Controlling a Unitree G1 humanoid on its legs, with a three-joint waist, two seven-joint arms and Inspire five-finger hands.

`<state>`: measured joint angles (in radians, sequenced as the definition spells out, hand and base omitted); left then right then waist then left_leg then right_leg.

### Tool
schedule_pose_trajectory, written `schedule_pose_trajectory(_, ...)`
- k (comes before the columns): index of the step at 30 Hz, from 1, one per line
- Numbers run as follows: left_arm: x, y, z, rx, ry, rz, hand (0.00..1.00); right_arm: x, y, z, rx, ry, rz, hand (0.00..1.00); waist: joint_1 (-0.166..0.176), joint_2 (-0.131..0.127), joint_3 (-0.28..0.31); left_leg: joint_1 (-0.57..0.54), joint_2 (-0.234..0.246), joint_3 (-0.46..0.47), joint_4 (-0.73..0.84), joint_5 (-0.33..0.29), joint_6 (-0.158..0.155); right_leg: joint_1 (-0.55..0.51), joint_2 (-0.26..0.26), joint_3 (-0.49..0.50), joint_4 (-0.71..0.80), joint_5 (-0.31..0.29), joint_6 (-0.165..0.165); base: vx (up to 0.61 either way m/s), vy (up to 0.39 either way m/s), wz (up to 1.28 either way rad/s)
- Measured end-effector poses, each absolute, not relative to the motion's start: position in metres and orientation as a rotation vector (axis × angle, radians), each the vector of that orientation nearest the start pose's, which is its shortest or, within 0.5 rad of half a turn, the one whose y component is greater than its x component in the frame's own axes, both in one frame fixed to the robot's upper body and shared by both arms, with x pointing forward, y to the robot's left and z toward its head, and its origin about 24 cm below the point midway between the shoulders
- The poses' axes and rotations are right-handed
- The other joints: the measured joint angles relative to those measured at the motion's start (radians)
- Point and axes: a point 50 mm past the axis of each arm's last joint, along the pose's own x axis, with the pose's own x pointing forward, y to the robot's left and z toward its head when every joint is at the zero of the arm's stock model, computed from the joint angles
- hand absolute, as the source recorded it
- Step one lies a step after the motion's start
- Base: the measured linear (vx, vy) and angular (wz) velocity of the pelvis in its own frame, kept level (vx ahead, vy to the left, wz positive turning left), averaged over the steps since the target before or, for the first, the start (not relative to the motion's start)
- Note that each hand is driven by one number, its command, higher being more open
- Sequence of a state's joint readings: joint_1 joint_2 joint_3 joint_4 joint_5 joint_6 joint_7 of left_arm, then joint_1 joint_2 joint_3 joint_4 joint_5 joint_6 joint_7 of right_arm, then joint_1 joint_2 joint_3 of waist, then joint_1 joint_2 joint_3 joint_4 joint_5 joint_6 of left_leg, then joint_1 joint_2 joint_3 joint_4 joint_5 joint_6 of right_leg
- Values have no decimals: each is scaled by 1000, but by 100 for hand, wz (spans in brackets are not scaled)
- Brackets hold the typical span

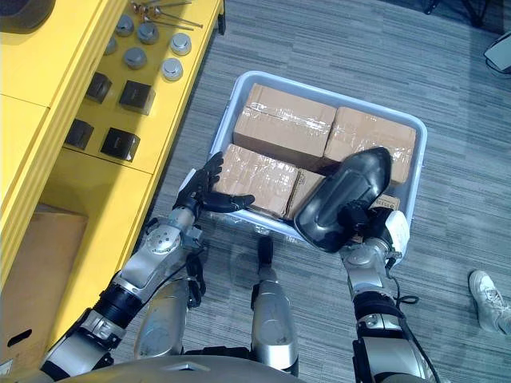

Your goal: Walk over and take three plastic housings, then place them on the shelf

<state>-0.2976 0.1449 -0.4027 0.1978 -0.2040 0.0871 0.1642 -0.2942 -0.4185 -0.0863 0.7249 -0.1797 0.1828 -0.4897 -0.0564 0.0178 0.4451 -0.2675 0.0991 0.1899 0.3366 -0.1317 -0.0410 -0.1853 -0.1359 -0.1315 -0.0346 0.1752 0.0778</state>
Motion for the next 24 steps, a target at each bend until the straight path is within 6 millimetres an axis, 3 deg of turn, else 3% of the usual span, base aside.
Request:
schedule_pose_trajectory(15,291,91,49,10,68,-224,100,272,-300,5,-658,374,-725,0,3,8,-1,2,-1,-7,1,3,1,8,0,-6,0,0,0,-27,-8,1)
schedule_pose_trajectory(20,291,88,61,19,12,-310,100,285,-288,38,-713,195,-726,0,0,17,-1,2,-1,-7,3,3,1,8,0,-5,0,1,1,-7,-2,0)
schedule_pose_trajectory(23,300,80,78,59,-42,-401,100,297,-280,62,-780,71,-710,0,0,17,-1,2,-1,-6,8,2,1,9,0,-3,-1,4,0,0,0,-1)
schedule_pose_trajectory(24,308,71,92,104,-76,-462,100,306,-277,78,-833,9,-697,0,0,16,-1,2,-1,-2,11,2,2,9,-1,1,-3,8,-1,0,0,-5)
